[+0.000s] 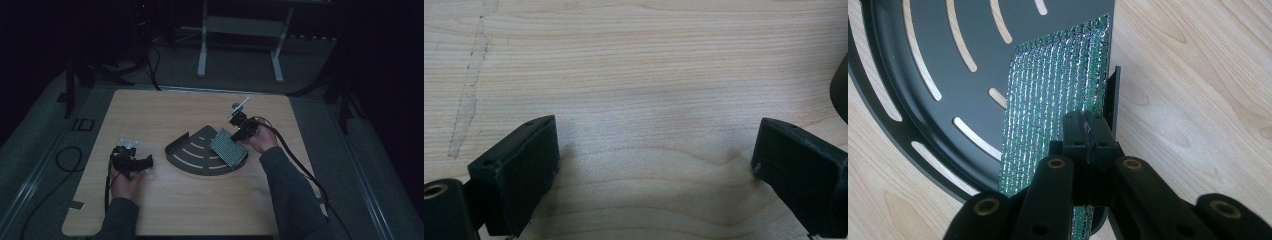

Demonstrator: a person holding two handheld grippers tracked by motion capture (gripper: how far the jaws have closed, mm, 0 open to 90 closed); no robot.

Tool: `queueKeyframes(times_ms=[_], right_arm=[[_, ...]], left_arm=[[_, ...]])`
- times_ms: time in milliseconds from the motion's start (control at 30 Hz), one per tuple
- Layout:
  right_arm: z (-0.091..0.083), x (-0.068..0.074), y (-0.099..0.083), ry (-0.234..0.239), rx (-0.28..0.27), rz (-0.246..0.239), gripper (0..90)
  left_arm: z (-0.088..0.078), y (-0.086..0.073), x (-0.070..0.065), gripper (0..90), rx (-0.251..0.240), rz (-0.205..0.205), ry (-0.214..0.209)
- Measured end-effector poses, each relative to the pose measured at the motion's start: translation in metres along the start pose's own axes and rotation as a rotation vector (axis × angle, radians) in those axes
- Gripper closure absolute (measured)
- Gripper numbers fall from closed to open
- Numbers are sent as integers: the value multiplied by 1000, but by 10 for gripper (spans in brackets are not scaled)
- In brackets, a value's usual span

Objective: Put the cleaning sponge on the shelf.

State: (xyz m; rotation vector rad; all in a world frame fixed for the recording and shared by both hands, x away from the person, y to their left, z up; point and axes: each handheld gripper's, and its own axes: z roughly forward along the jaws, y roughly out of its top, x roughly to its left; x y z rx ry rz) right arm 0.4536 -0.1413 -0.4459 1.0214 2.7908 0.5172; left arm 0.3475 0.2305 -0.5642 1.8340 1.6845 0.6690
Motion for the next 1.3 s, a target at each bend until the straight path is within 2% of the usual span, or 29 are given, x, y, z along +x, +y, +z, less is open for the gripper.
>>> queueKeyframes(times_ms=[300, 433, 700, 833, 867, 967, 1000, 1033, 1067, 1200, 1267, 1300], right_arm=[[9, -1, -2, 0, 22, 12, 893], [12, -1, -3, -22, 41, 6, 890], [14, -4, -2, -28, 34, 17, 886], [11, -6, -4, -31, 20, 24, 826], [8, -7, -7, -39, 8, 29, 741], [4, -8, -11, -46, -3, 37, 666], [-1, -10, -17, -43, -21, 50, 593], [-1, -10, -17, -43, -21, 50, 593], [-6, -11, -24, -41, -30, 69, 526], [-17, -13, -39, -41, -66, 105, 454], [-20, -12, -44, -38, -75, 115, 454], [-24, -9, -56, -37, -88, 126, 342]], left_arm=[[0, 0, 0, 54, -1, -1, 0], [0, 0, 0, 54, 0, 0, 0], [0, 0, 0, 54, 0, 1, 0], [0, 0, 0, 54, 0, 0, 0], [0, 0, 0, 54, 0, 0, 0], [0, 0, 0, 54, -1, 0, 0], [0, 0, 0, 54, 1, 1, 0], [0, 0, 0, 54, 1, 1, 0], [0, 0, 0, 54, 0, 0, 0], [0, 0, 0, 54, -1, 0, 0], [0, 0, 0, 54, -1, 0, 0], [0, 0, 0, 54, 0, 0, 0]])
